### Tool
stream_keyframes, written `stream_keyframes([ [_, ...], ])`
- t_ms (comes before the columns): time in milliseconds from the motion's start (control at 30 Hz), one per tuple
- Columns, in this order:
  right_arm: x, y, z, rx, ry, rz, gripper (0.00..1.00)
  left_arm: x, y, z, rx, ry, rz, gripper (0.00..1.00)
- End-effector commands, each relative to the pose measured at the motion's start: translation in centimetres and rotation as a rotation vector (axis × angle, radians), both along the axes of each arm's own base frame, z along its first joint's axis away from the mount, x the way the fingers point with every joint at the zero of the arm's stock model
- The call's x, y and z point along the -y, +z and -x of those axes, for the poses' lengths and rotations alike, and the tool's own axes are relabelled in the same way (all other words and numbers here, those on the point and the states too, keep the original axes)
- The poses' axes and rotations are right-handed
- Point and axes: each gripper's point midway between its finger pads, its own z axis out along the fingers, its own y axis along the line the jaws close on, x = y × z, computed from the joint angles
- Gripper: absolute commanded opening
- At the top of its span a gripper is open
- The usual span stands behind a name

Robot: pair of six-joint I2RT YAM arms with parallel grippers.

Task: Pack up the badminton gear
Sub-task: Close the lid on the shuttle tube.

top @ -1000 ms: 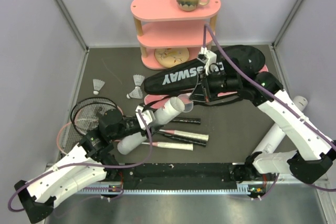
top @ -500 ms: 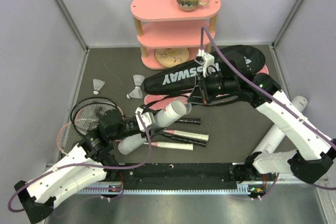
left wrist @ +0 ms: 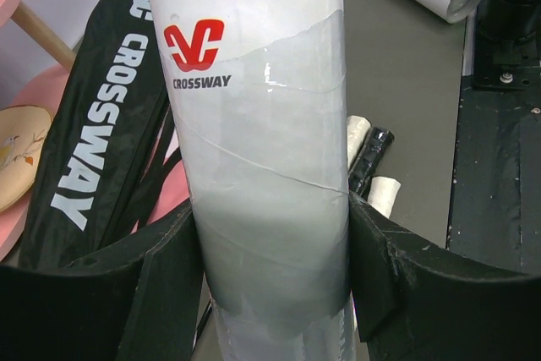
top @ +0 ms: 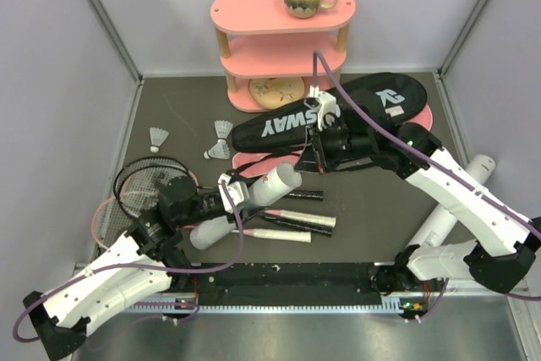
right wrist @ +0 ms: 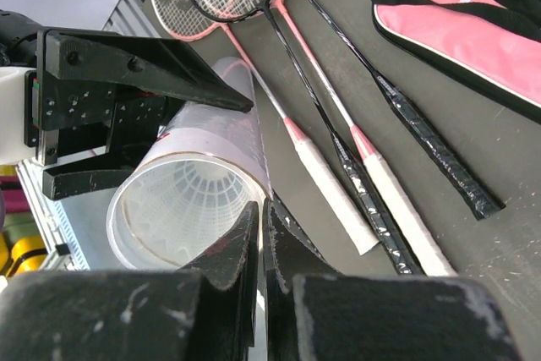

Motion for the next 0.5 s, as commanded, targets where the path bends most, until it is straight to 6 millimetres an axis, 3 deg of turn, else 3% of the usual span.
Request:
stream_keyframes([
  [0, -0.7, 0.1, -0.3, 0.056, -0.026, 0.008, 0.0, 0.5, 2.9, 0.0, 0.097, -0.029, 0.079, 0.08],
  [333, 0.6, -0.5, -1.6, 0.17, -0.124, 0.116, 0.0, 0.5, 2.9, 0.2, 0.087, -0.034, 0.084, 0.1],
  [467, 1.4, 0.8, -1.9, 0.226, -0.15, 0.129, 0.0, 0.6, 3.0, 0.1, 0.085, -0.032, 0.084, 0.1],
])
